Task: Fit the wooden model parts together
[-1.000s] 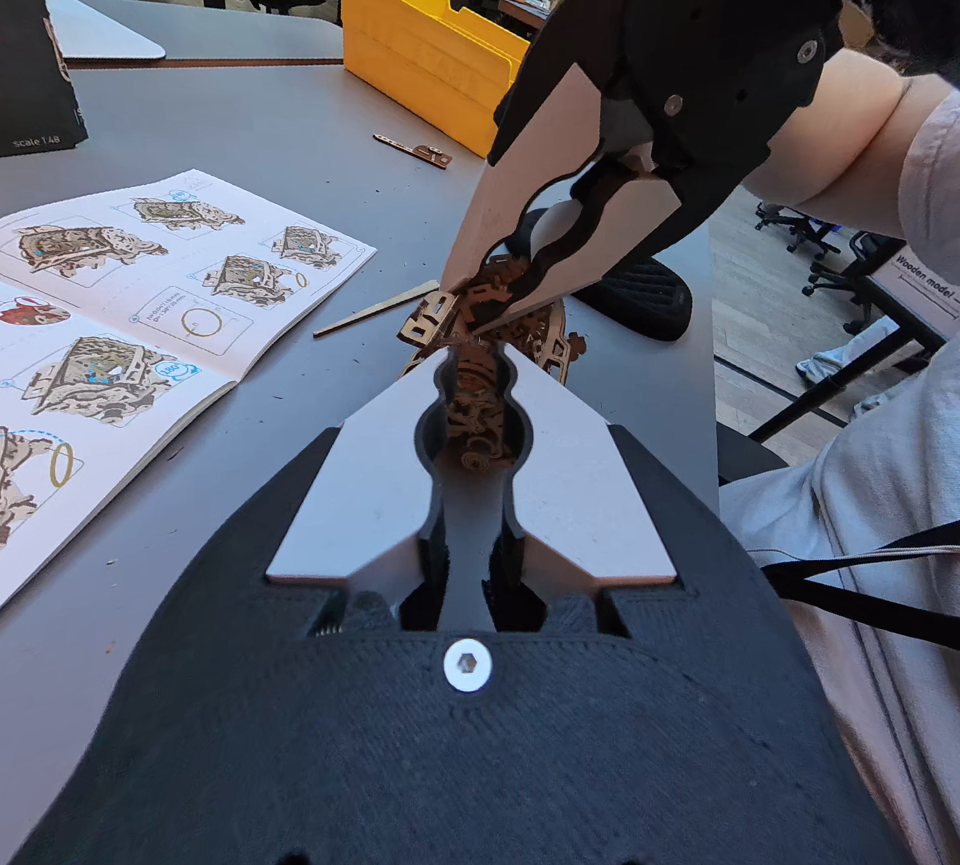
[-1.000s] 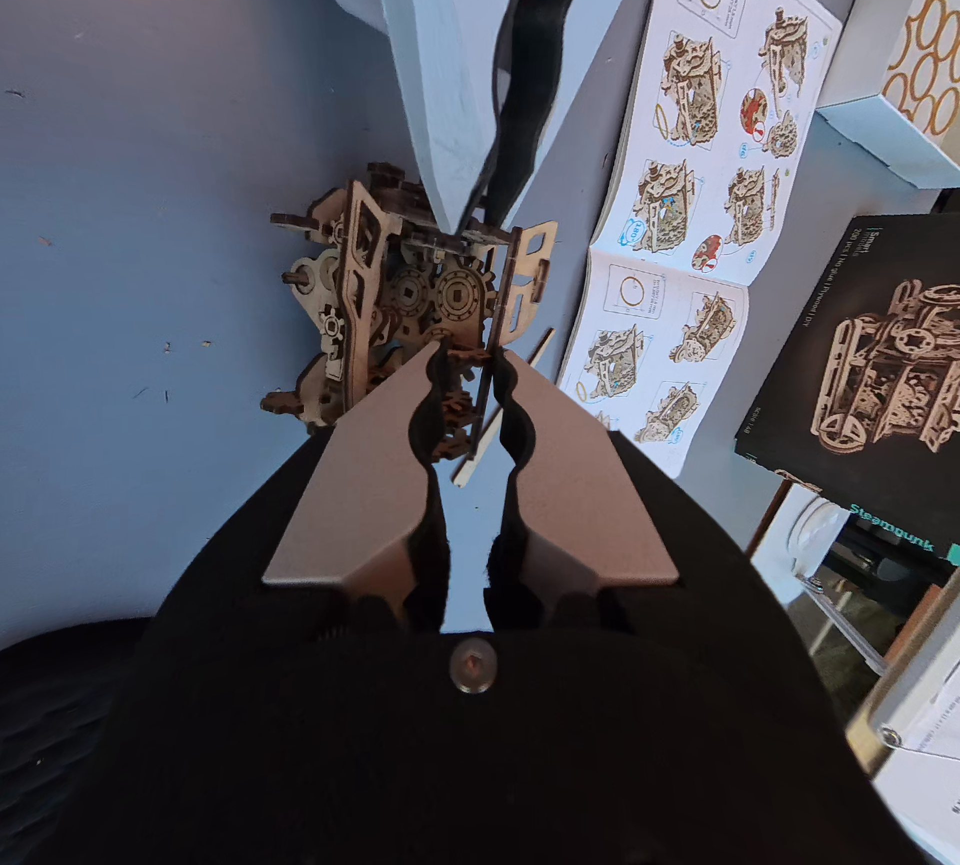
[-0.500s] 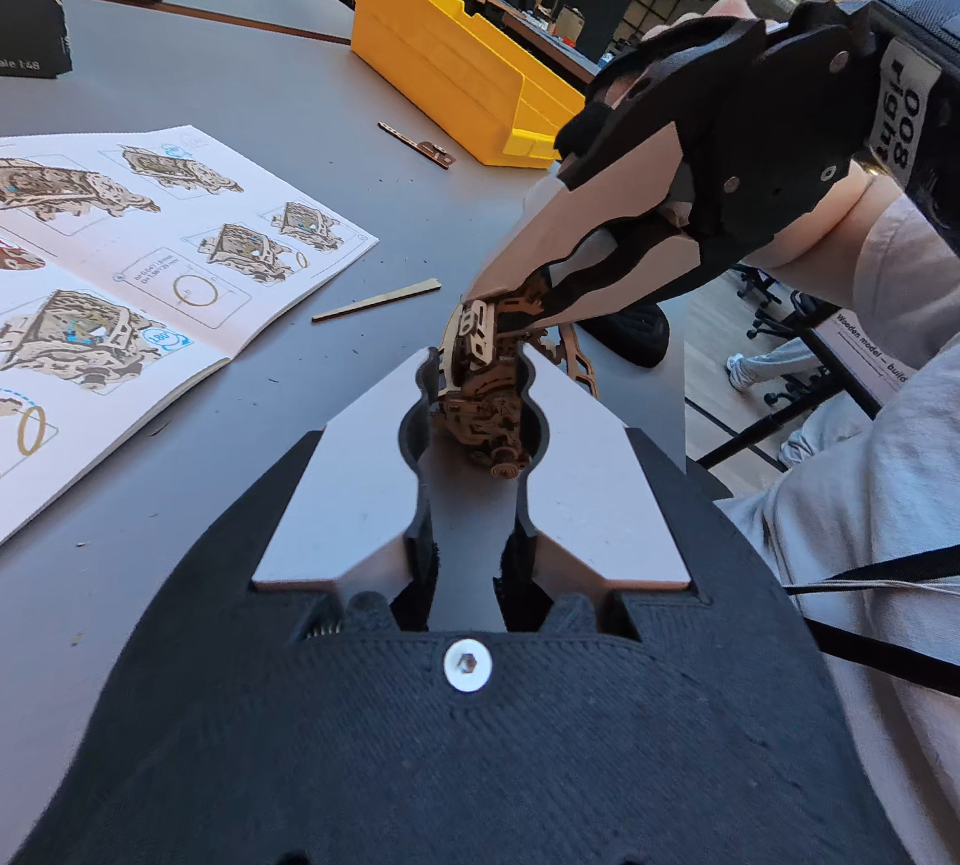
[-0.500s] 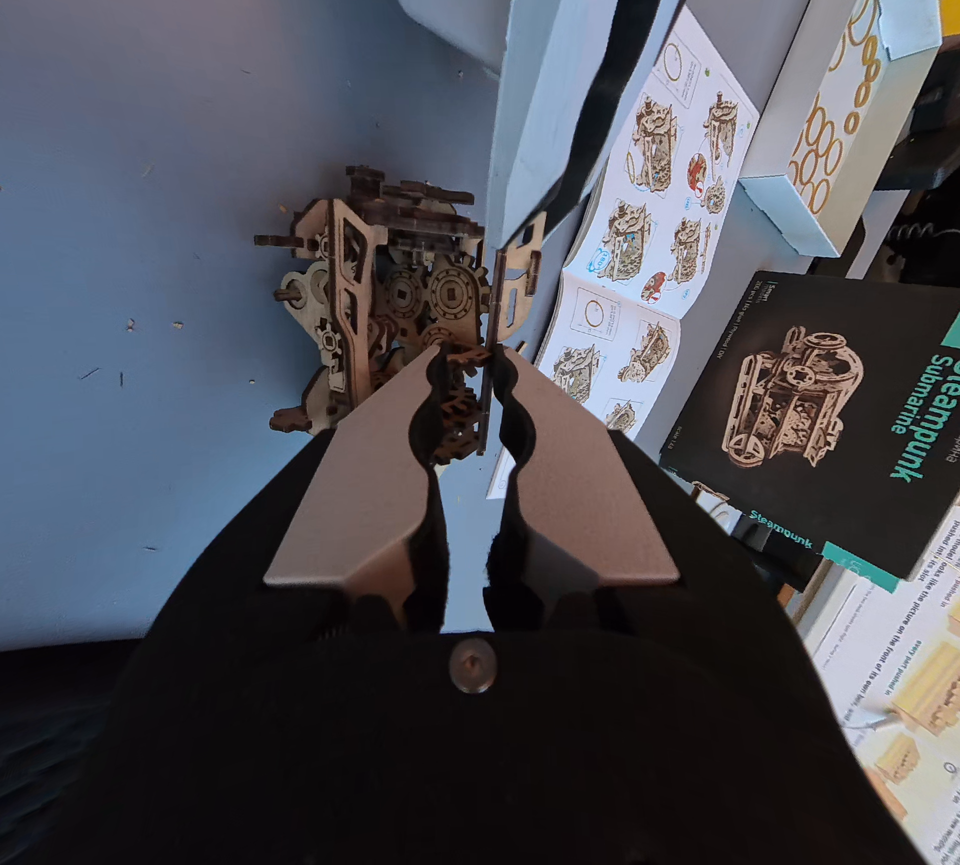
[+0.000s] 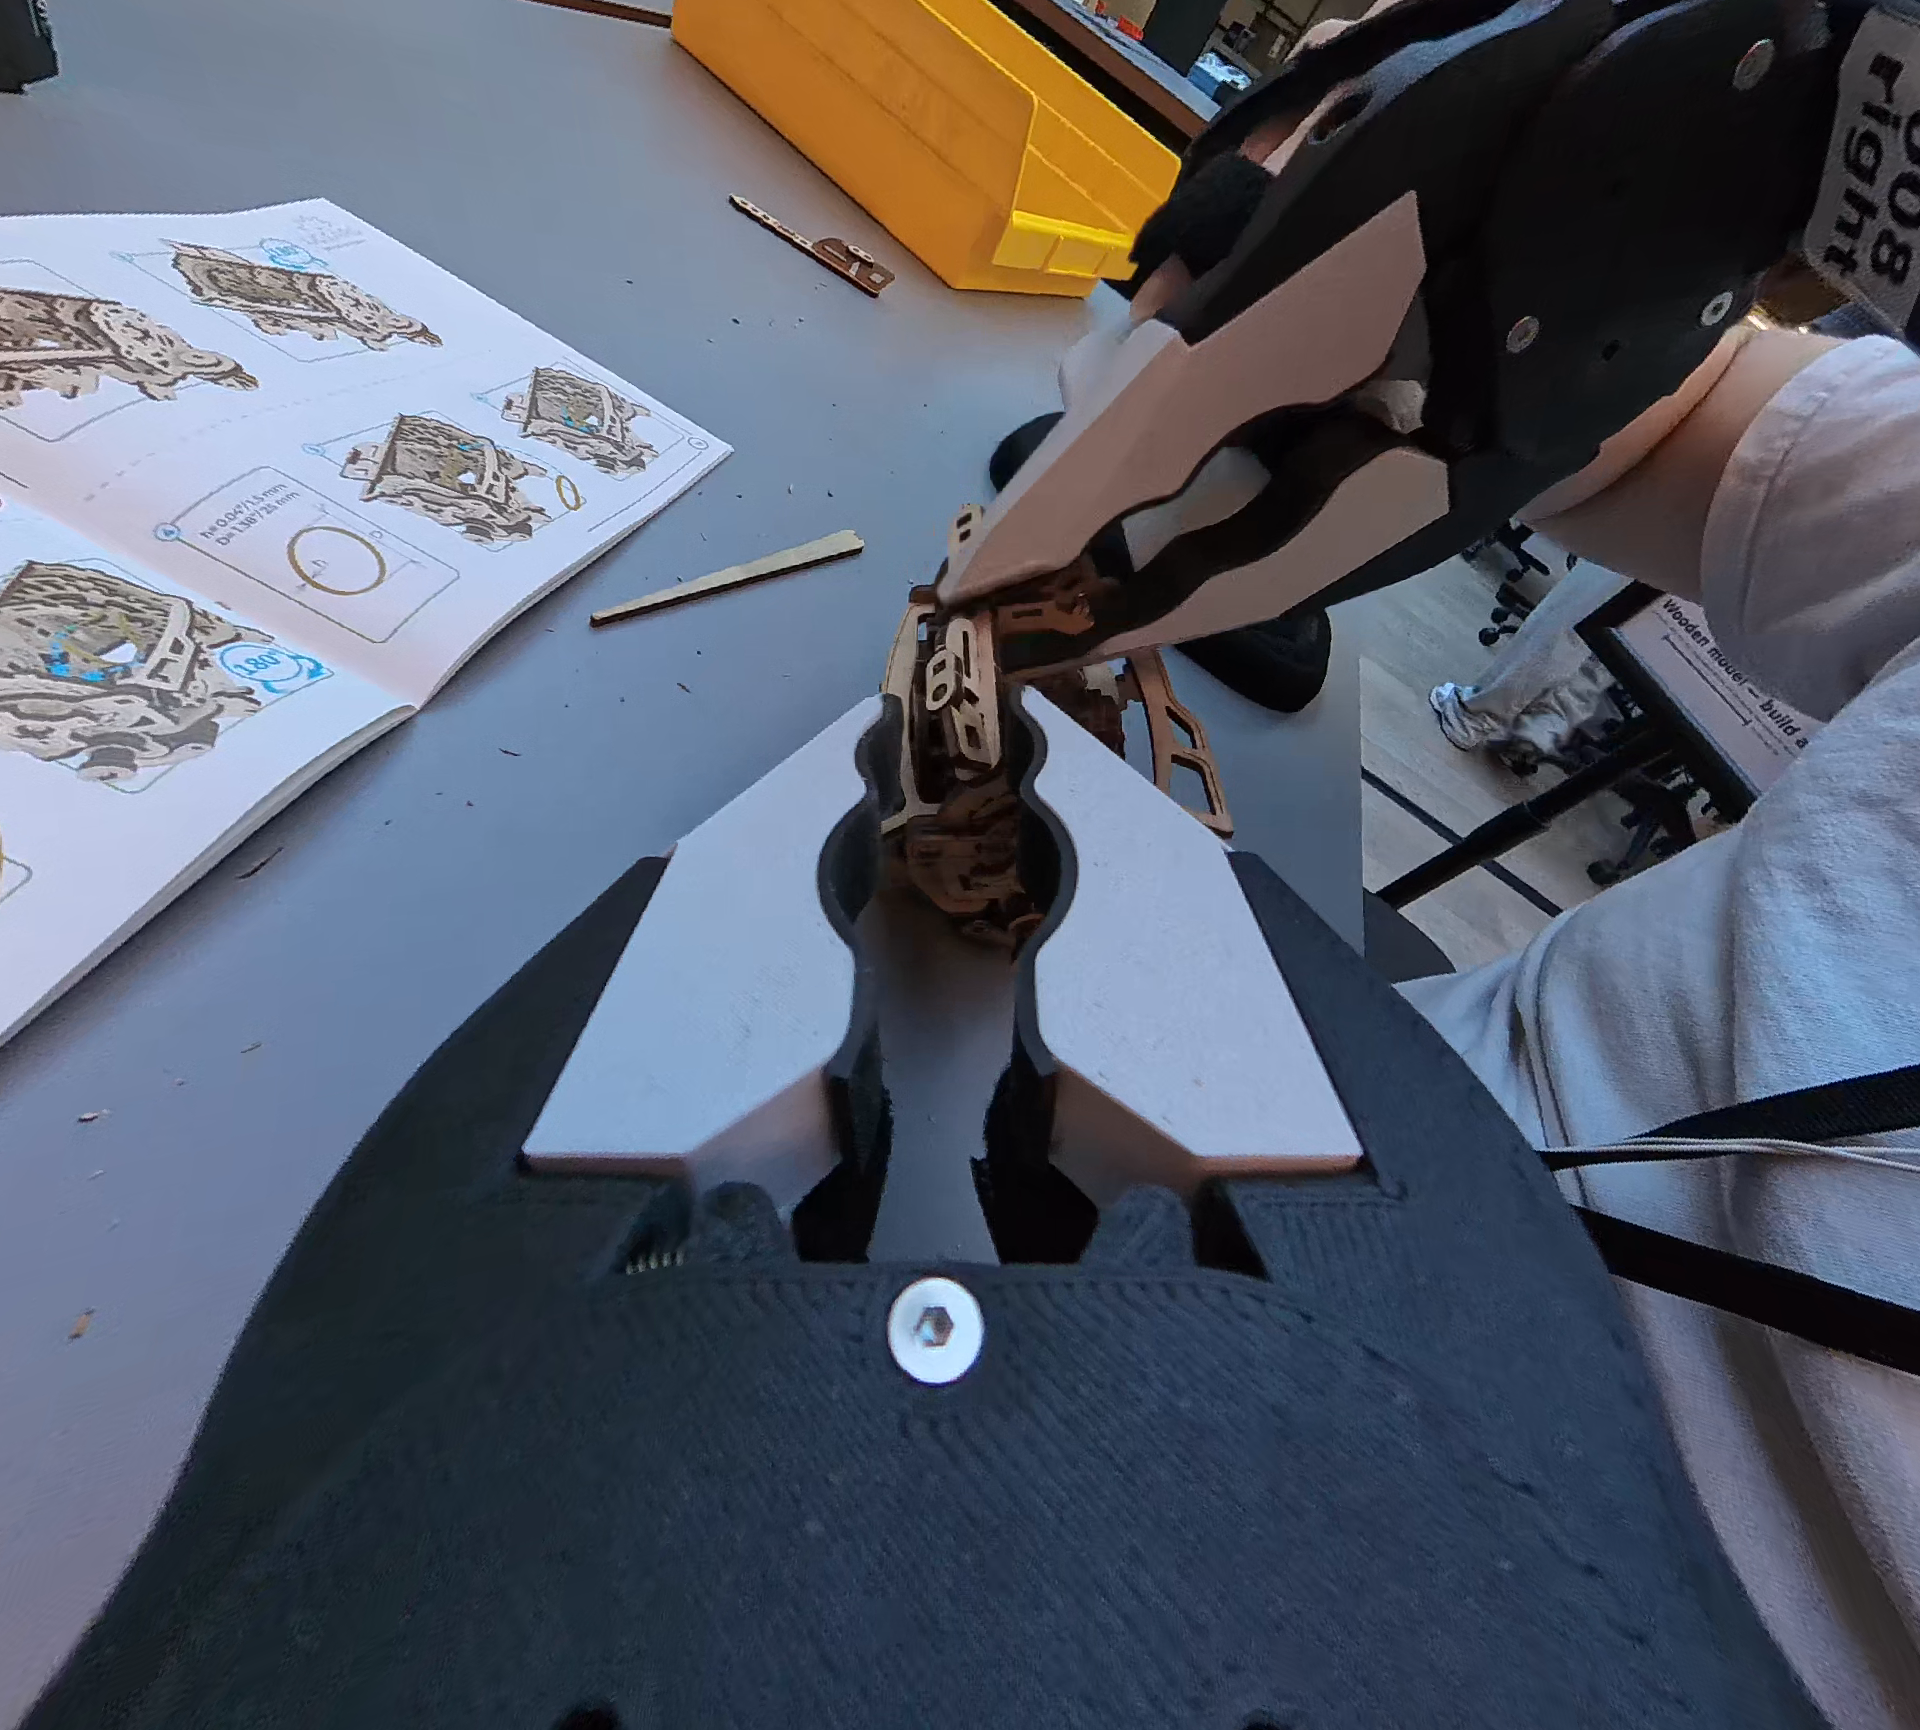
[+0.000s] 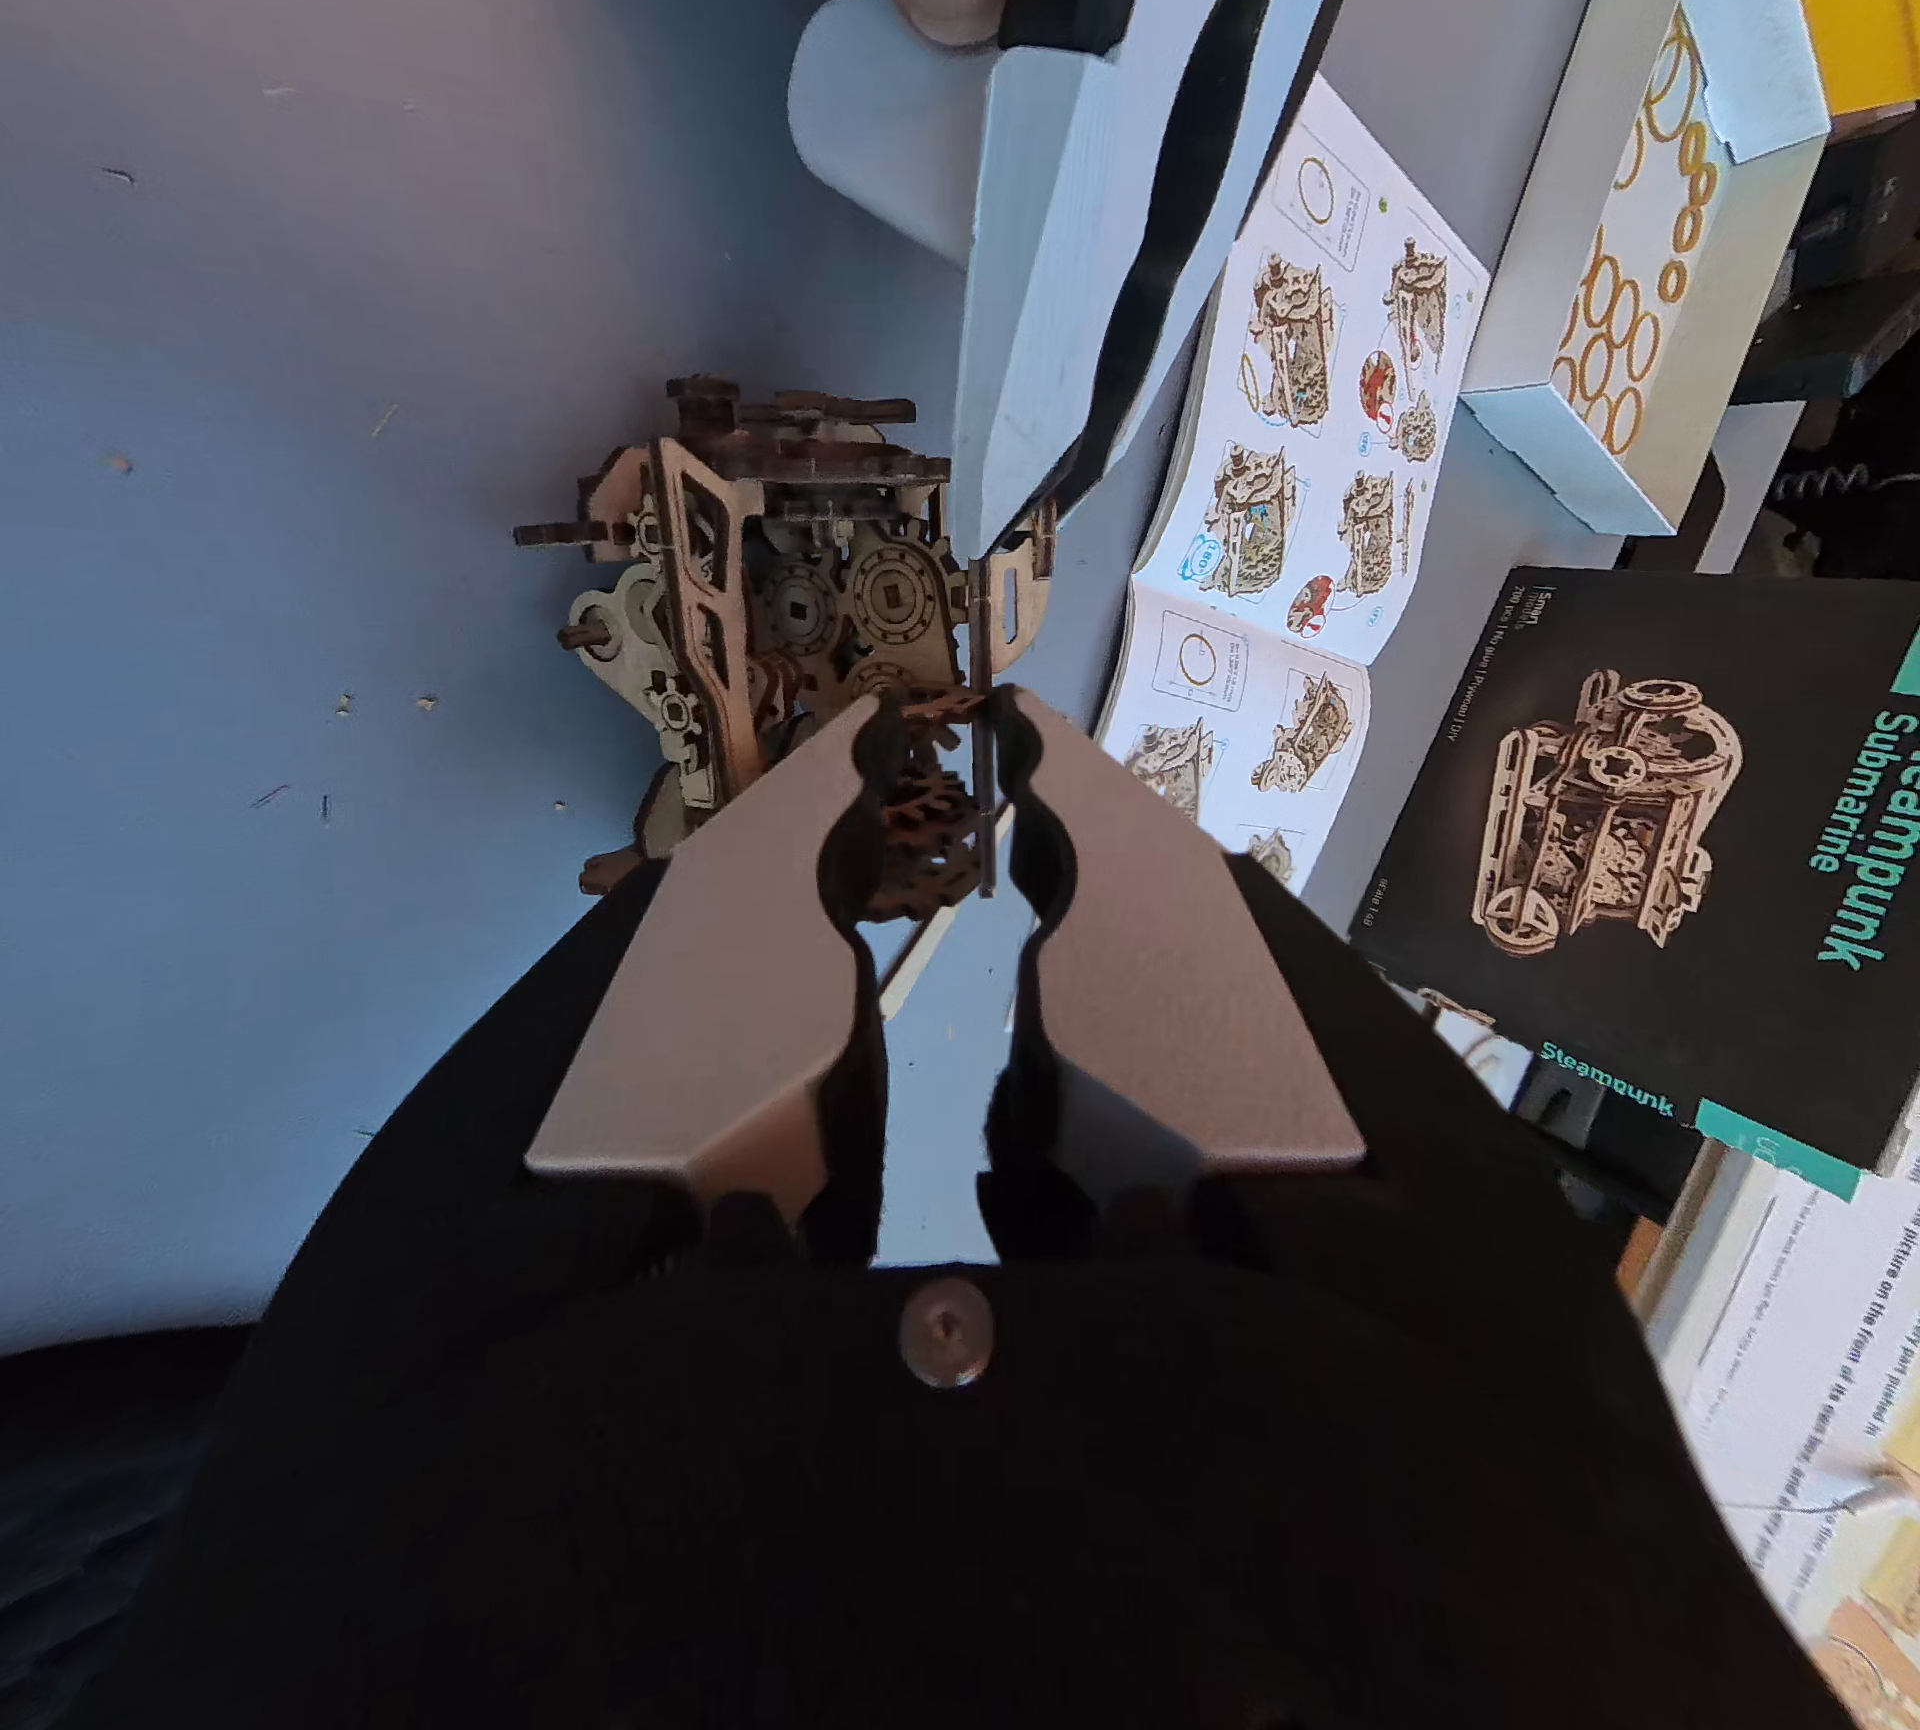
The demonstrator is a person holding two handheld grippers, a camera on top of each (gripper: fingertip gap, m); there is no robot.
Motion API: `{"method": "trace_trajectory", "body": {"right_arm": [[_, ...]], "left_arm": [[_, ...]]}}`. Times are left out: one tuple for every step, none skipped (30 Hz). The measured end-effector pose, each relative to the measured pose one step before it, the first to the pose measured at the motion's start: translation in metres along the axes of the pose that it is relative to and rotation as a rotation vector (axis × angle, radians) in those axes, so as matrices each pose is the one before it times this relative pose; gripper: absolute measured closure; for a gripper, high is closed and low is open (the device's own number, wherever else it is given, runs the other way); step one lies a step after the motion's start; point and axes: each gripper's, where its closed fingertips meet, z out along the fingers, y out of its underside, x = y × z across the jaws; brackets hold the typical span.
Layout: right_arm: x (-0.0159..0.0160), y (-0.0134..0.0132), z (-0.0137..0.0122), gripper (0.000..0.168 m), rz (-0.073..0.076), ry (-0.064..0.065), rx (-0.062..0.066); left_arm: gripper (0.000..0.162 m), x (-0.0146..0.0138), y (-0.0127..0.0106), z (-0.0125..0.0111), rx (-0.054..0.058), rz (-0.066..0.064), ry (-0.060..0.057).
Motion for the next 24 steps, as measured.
{"method": "trace_trajectory", "body": {"right_arm": [[0.00019,-0.00142,-0.00069,0.152,0.0119,0.002,0.0216],[0.00022,-0.0001,-0.00023,0.152,0.0139,0.0005,0.0132],[0.00003,-0.00007,-0.00012,0.151,0.0165,-0.0015,0.0126],[0.00037,-0.00001,0.00028,0.151,0.0169,0.0002,0.013],[0.00008,0.00035,0.00058,0.151,0.0167,-0.001,0.0097],[0.00069,0.0003,0.00045,0.151,0.0134,0.0026,0.0081],[0.0003,0.00001,0.00046,0.151,0.0122,0.0015,0.0077],[0.00001,0.00009,0.00019,0.15,0.0093,-0.0013,0.0049],[-0.00002,0.00024,-0.00015,0.149,0.0054,-0.0023,0.0023],[-0.00038,0.00008,-0.00053,0.148,0.006,-0.008,0.0052],[0.00015,-0.00046,-0.00151,0.147,0.0094,-0.0129,0.0102],[0.00161,-0.00079,-0.00269,0.145,0.015,-0.0157,0.0141],[0.0025,-0.00015,-0.00311,0.144,0.0188,-0.0231,0.0134],[0.0012,-0.00014,-0.00297,0.143,0.0187,-0.0438,0.0166],[-0.00351,-0.00046,-0.00263,0.141,0.0252,-0.0846,0.0194],[-0.00564,0.00014,-0.00202,0.138,0.0328,-0.1018,0.0085],[-0.00045,0.00074,-0.00112,0.132,0.033,-0.0647,-0.0019],[-0.00246,0.0025,-0.00027,0.127,0.017,-0.0673,-0.0067],[-0.00019,0.00372,0.0,0.124,0.0088,-0.0424,-0.0066],[0.00237,0.00203,-0.00056,0.126,0.0043,-0.0153,0.0107],[0.00091,-0.00025,-0.00039,0.127,0.0023,-0.0161,0.0325],[0.00287,-0.00028,-0.00014,0.129,-0.0005,0.0009,0.032],[0.00381,0.001,0.00028,0.129,-0.0091,0.0092,0.0207],[0.00055,0.0009,0.001,0.129,-0.0075,-0.0103,0.016]], "left_arm": [[0.147,0.00107,0.00026,-0.00005,-0.0014,-0.0015,0.009],[0.148,0.0005,0.00002,-0.00006,0.0,-0.0018,0.0042],[0.148,-0.00001,0.00014,-0.00005,-0.0003,-0.0016,0.001],[0.148,0.00035,0.00014,0.00006,-0.001,-0.0002,0.002],[0.148,0.00059,0.00026,0.00025,-0.0019,0.001,0.0034],[0.147,0.0008,0.00023,0.00019,-0.0018,0.0017,0.0042],[0.147,0.00037,0.00015,0.00023,-0.0003,0.001,0.0009],[0.147,0.00017,-0.00011,-0.00015,0.0007,0.0003,0.0006],[0.146,0.00026,-0.00012,-0.00034,0.0014,-0.001,0.0018],[0.145,-0.00043,-0.00047,-0.00073,0.0041,-0.0037,-0.0013],[0.142,-0.00033,-0.00087,-0.00128,0.0081,-0.0056,-0.0012],[0.139,0.00021,-0.00082,-0.00166,0.0084,-0.0064,0.0021],[0.137,-0.00004,-0.00004,-0.00194,0.0036,-0.0082,-0.0009],[0.135,0.00003,0.00056,-0.00193,-0.0005,-0.0092,-0.0023],[0.131,0.00118,0.00111,-0.00103,-0.0042,-0.0104,0.0017],[0.127,0.00082,0.00193,-0.00049,-0.0112,-0.0136,-0.0022],[0.123,0.0005,0.00189,0.00013,-0.0117,-0.0099,-0.0059],[0.119,0.0008,0.00126,0.00034,-0.0048,-0.005,-0.0054],[0.119,0.00105,0.00093,0.00069,-0.0002,-0.0053,-0.0034],[0.118,0.00101,0.00087,0.00053,0.0015,-0.0064,-0.0011],[0.116,0.00074,0.00102,0.00067,0.0027,-0.0075,0.0022],[0.116,0.00045,0.00053,0.0003,0.0036,-0.0103,0.0066],[0.116,-0.00037,0.00008,-0.00003,0.003,-0.0125,0.0073],[0.117,-0.00113,-0.00059,-0.0002,0.0013,-0.0104,0.0056]]}}
